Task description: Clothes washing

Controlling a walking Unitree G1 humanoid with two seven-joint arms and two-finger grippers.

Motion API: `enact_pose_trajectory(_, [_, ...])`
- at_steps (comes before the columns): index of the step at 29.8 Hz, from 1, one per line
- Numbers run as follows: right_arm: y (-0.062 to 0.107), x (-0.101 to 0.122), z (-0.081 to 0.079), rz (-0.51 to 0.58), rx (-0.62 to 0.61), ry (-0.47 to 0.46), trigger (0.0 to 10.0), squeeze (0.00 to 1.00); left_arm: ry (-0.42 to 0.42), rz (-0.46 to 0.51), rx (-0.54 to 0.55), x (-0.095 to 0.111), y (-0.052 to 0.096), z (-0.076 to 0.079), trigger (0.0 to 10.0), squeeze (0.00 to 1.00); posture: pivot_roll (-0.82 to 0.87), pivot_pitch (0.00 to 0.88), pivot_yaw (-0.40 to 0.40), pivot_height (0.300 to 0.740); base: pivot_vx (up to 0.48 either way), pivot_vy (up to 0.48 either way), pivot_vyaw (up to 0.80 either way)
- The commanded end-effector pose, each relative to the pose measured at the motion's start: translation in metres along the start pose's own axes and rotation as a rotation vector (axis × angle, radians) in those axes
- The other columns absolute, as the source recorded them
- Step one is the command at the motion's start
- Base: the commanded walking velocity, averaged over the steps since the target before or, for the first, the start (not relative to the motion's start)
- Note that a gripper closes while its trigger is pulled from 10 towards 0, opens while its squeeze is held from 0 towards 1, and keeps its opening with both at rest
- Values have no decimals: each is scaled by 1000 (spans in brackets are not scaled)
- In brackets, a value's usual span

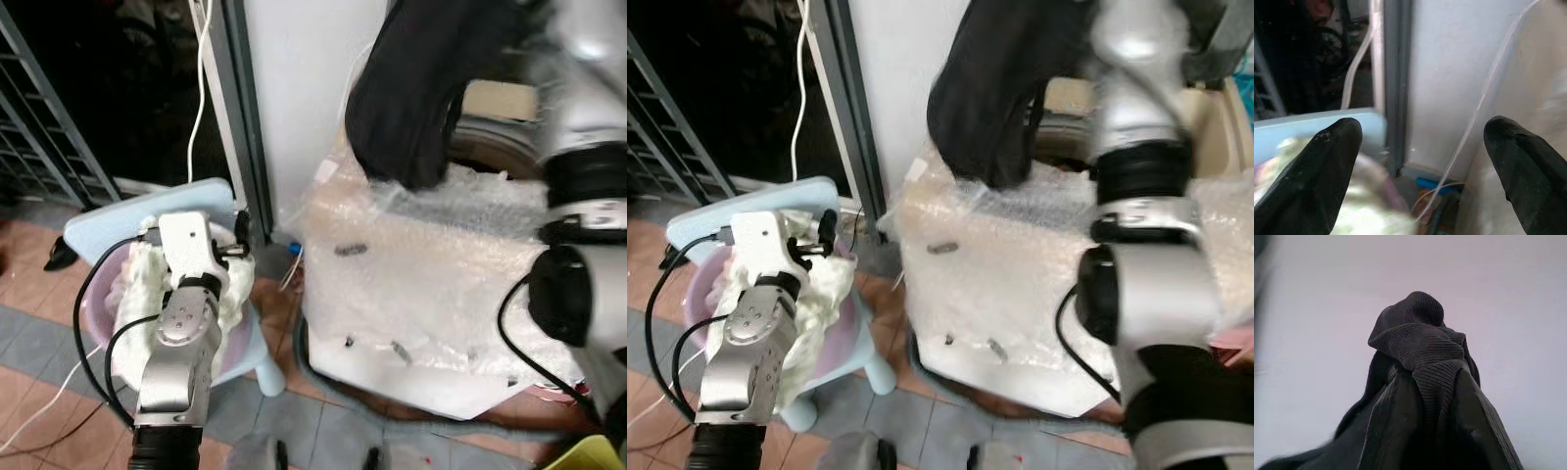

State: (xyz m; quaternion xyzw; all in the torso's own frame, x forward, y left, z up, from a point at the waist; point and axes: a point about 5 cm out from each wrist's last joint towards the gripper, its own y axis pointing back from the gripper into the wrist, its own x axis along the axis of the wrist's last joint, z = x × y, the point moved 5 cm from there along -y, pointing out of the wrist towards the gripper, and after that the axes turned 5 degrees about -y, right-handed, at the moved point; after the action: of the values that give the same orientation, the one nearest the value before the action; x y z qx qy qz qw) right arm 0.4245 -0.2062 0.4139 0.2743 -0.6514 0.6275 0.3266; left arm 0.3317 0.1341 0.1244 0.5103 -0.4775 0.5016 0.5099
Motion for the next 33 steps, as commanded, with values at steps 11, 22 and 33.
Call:
enact_pose_trajectory(11, [138, -144, -48, -491, 148, -147, 10000, 1000, 10, -27, -13, -4, 2, 7, 10000, 0, 0, 44, 37, 740, 0, 0, 0])
enact_pose_trajectory(22, [186, -127, -65, -491, 200, -170, 10000, 1000, 27, -18, 16, -2, -3, 6, 10000, 0, -12, 40, 43, 740, 0, 0, 0])
enact_pose_trajectory(33, [186, -113, -71, -460, 214, -195, 10000, 1000, 8, -8, 28, 0, -3, 7, 10000, 0, -10, 41, 34, 740, 0, 0, 0])
